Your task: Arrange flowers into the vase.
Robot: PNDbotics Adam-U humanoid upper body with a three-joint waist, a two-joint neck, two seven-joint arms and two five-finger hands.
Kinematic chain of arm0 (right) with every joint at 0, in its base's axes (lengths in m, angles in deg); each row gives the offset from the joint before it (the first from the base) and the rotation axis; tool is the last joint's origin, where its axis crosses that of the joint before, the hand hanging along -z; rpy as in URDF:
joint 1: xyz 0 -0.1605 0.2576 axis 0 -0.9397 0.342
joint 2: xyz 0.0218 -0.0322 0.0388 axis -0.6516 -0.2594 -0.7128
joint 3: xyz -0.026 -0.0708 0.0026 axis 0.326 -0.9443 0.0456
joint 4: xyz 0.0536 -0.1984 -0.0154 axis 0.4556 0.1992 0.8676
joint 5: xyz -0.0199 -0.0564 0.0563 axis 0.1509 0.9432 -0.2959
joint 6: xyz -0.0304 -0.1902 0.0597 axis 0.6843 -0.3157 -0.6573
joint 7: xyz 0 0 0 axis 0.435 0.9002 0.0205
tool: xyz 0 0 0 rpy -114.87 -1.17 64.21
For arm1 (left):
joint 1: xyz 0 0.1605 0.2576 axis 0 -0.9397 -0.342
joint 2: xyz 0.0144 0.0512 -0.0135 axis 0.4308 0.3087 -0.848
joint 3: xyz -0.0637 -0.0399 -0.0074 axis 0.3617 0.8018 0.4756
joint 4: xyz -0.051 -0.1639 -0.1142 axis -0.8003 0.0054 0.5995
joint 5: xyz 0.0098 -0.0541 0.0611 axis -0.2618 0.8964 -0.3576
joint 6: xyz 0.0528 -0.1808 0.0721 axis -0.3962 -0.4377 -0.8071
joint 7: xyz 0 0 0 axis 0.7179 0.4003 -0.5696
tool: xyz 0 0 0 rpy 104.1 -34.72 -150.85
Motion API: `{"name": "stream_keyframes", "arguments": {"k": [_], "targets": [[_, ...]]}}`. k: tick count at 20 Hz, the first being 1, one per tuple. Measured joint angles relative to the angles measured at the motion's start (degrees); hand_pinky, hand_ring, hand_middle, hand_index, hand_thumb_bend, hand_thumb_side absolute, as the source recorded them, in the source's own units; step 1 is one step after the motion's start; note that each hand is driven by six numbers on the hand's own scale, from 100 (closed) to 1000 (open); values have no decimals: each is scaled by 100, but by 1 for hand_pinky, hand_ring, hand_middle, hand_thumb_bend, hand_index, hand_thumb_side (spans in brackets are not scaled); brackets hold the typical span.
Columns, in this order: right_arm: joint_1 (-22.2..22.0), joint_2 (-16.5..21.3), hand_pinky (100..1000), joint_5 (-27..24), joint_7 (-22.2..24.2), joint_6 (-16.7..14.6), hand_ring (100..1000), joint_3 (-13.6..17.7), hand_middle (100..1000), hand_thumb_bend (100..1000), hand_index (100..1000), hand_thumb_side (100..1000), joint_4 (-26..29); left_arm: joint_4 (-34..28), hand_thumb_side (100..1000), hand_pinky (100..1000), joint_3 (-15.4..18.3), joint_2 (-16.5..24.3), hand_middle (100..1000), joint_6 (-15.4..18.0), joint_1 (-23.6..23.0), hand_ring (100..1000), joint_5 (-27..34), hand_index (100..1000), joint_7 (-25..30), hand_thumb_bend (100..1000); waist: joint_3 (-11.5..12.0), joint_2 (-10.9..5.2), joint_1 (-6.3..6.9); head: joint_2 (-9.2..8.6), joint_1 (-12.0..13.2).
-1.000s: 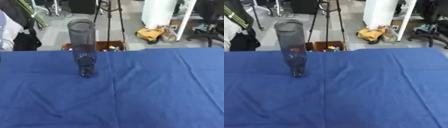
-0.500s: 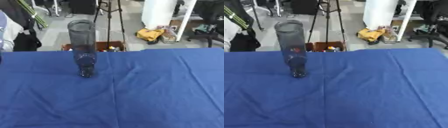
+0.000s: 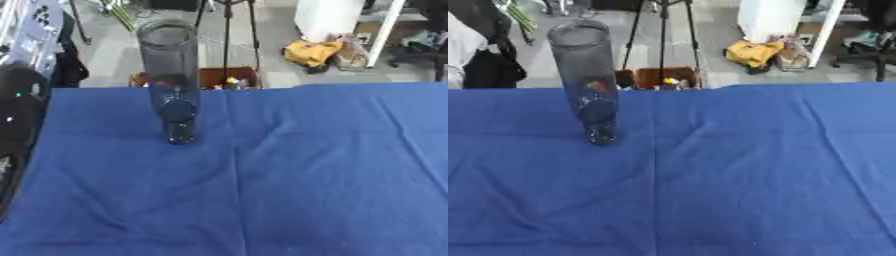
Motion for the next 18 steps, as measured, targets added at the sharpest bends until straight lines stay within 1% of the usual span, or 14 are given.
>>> {"name": "stream_keyframes", "arguments": {"k": [3,6,18], "targets": [[7,0,760,0,1,-1,829,0,801,100,845,815,0,213,765,100,1,-43,100,147,7,100,-77,100,50,100,-1,0,0,-19,15],[7,1,760,0,1,-1,829,1,801,100,845,816,0,314,763,100,1,-44,100,221,8,100,-102,100,76,100,-1,0,0,-20,17],[6,1,760,0,3,0,829,1,801,100,845,816,0,354,765,100,24,-44,100,304,22,100,-121,100,63,100,-1,0,0,-21,20]]}}
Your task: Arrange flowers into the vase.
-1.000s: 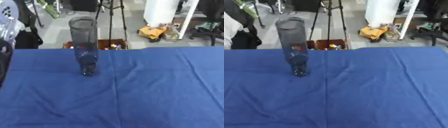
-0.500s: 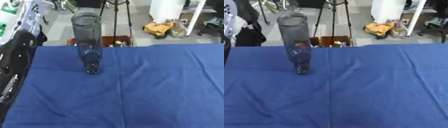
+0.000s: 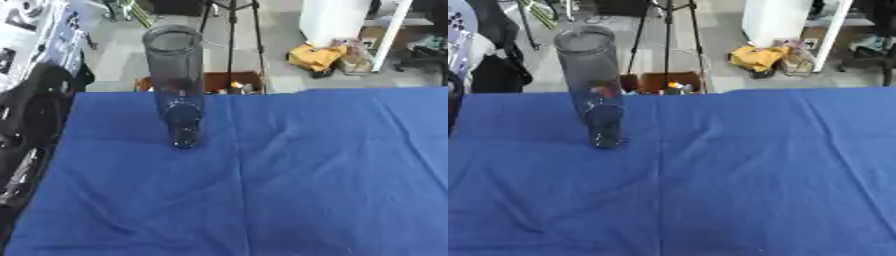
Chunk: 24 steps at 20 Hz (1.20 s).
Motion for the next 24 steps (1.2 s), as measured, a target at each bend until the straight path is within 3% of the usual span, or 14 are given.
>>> {"name": "stream_keyframes", "arguments": {"k": [9,16,24], "targets": [[32,0,762,-1,5,-3,829,0,801,100,845,814,0,74,778,100,70,-143,100,501,88,100,57,100,102,100,-75,9,11,-103,47],[64,0,763,-1,15,-13,829,0,800,100,844,813,0,706,780,100,80,-216,100,1057,122,100,78,100,207,100,-95,106,45,-155,54],[82,0,764,-1,18,-15,829,0,799,100,844,811,0,982,780,100,80,-252,100,1246,134,100,19,100,292,100,-118,184,61,-205,54]]}}
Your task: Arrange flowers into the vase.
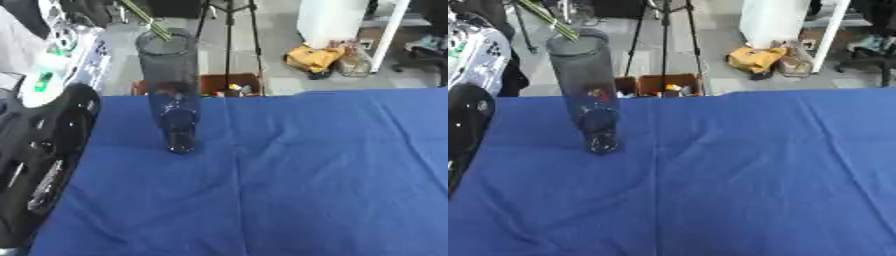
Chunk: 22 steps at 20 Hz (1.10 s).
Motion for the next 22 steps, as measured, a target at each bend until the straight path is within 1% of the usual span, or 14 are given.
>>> {"name": "stream_keyframes", "arguments": {"k": [5,6,7,9,14,22], "targets": [[13,0,765,0,7,-7,829,0,798,100,844,810,0,84,780,100,1,0,100,61,4,100,-62,100,31,100,-31,49,13,-49,19],[26,0,765,0,8,-8,829,0,798,100,844,798,0,112,756,100,1,0,100,74,16,100,-77,100,35,100,-36,61,21,-57,34],[29,0,765,0,9,-9,830,0,798,100,844,812,0,139,780,100,1,0,100,85,36,100,-96,100,39,100,-42,75,24,-75,50],[31,0,765,0,10,-10,830,0,797,100,844,815,0,192,781,100,2,0,100,105,54,100,-131,100,56,100,-51,100,26,-104,72],[31,0,767,4,10,-10,830,0,797,100,843,815,0,381,785,100,11,3,100,124,118,100,-182,100,83,100,-69,150,89,-149,128],[25,0,767,25,9,-8,830,2,796,100,843,816,0,712,785,100,48,11,100,119,257,100,-255,100,88,100,-131,212,117,-196,227]]}}
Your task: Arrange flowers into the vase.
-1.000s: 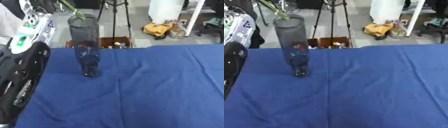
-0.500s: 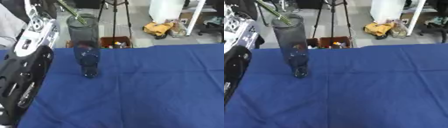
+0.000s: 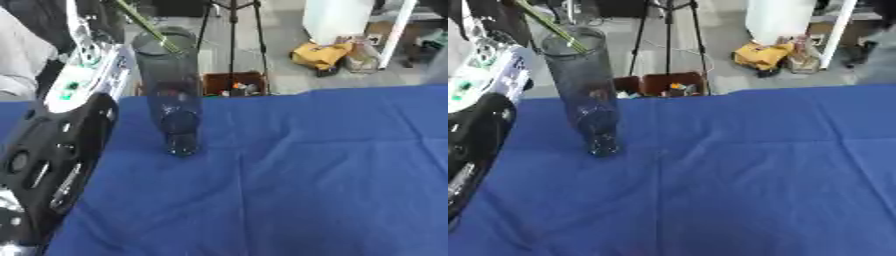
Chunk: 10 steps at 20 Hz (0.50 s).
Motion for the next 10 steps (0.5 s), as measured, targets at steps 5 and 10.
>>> {"name": "stream_keyframes", "arguments": {"k": [5,10], "targets": [[-15,0,769,22,-2,2,831,1,795,100,843,813,0,83,779,100,23,21,100,-4,49,100,-87,100,7,100,0,21,15,-27,41],[-86,-1,770,39,-6,20,831,5,794,100,842,809,0,237,763,100,22,89,100,-69,156,100,-401,100,41,100,16,69,59,-88,98]]}}
